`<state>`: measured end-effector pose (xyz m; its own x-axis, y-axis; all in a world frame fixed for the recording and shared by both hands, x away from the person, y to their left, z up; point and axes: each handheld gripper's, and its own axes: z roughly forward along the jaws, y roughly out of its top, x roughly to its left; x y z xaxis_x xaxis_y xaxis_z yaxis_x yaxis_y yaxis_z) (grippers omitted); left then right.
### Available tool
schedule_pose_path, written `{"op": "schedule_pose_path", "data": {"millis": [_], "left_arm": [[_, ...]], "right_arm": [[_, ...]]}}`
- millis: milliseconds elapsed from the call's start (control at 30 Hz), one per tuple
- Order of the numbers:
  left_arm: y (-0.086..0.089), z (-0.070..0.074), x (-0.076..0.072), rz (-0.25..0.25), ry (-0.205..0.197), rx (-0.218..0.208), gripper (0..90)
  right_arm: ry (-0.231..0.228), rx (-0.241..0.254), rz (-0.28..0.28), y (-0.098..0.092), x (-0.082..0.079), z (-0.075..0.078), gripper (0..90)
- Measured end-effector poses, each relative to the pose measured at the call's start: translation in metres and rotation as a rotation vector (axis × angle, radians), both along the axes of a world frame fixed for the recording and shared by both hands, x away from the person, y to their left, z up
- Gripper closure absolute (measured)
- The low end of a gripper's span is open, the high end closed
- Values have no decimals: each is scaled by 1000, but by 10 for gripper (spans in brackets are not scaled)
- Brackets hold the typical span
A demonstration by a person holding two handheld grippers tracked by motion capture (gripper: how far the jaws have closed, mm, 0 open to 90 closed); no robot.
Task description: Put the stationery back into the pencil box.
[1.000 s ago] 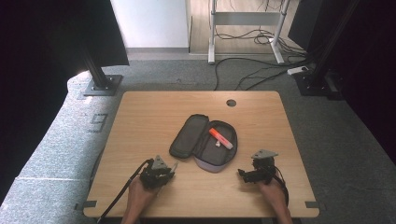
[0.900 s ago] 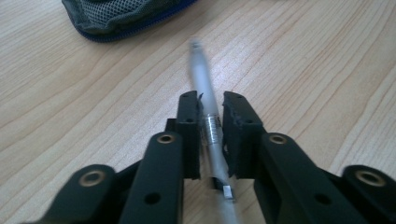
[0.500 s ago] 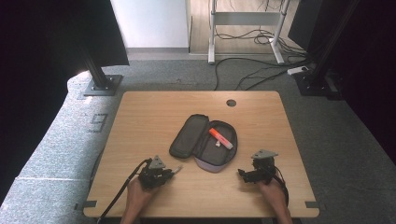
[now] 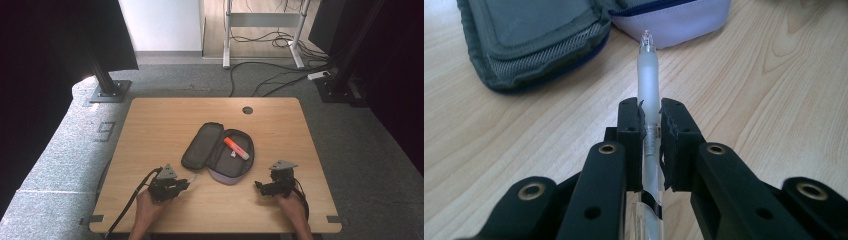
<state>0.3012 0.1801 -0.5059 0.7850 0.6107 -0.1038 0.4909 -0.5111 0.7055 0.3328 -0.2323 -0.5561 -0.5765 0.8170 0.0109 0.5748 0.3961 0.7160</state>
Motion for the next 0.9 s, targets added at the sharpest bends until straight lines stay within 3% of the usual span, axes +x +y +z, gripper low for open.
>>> {"op": "schedule_pose_path", "data": {"millis": [467, 900], "left_arm": [[-21, 24, 11, -42, -25, 23, 797], [-47, 43, 31, -86, -39, 47, 797]], "right_arm": [[0, 0, 0, 0, 0, 0, 3], [-1, 0, 0, 0, 0, 0, 2]]}}
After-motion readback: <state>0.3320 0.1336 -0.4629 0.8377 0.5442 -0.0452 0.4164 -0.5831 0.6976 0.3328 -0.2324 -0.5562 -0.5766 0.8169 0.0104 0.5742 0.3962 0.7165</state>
